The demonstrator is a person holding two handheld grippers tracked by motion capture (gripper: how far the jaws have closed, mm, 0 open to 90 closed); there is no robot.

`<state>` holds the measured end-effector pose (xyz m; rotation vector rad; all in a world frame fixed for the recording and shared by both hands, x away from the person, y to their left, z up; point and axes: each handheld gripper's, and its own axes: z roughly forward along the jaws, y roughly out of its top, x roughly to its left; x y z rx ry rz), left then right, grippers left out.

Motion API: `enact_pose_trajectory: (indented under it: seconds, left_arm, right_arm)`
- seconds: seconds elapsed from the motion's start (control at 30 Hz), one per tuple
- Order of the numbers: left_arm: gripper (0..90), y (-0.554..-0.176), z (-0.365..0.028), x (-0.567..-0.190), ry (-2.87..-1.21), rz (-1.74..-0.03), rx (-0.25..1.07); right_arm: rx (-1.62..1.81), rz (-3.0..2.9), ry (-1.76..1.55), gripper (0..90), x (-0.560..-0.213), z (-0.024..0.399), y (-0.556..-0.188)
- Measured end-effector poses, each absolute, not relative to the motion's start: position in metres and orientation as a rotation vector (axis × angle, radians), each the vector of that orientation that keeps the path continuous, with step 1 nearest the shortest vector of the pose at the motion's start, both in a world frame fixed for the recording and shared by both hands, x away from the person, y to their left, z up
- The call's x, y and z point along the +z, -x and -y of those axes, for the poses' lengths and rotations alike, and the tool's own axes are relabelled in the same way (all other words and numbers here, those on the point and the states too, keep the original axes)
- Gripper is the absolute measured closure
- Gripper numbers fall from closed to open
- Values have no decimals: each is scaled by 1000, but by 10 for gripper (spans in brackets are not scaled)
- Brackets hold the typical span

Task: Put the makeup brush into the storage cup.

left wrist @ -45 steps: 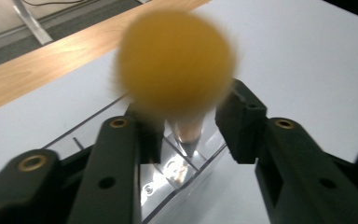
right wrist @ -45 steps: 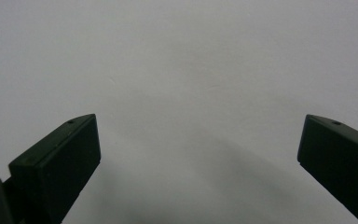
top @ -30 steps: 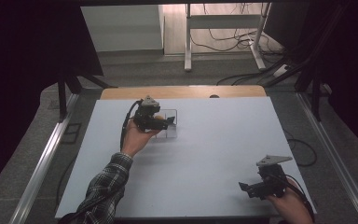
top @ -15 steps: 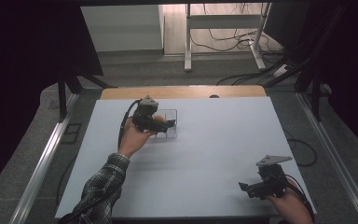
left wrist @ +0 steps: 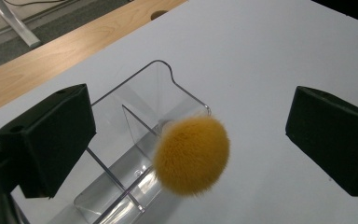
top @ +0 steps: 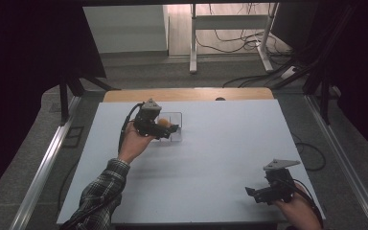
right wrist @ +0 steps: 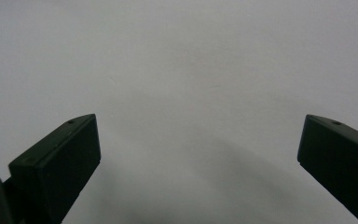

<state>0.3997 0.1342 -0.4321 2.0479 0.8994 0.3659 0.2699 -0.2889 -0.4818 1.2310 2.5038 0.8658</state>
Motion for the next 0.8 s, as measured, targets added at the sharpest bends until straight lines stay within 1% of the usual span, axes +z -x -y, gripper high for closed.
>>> enact_pose_trajectory:
  seconds: [0.4,0.8]
  left_arm:
    - [14,-390,-138,-431,-2065,-869,401]
    - [7,-383,-145,-429,-2041,-863,410]
  right_arm:
    - [863,-2503,-1228,0,-481,288,-270]
    - [860,-2506,-1227,0,-481,288,-269]
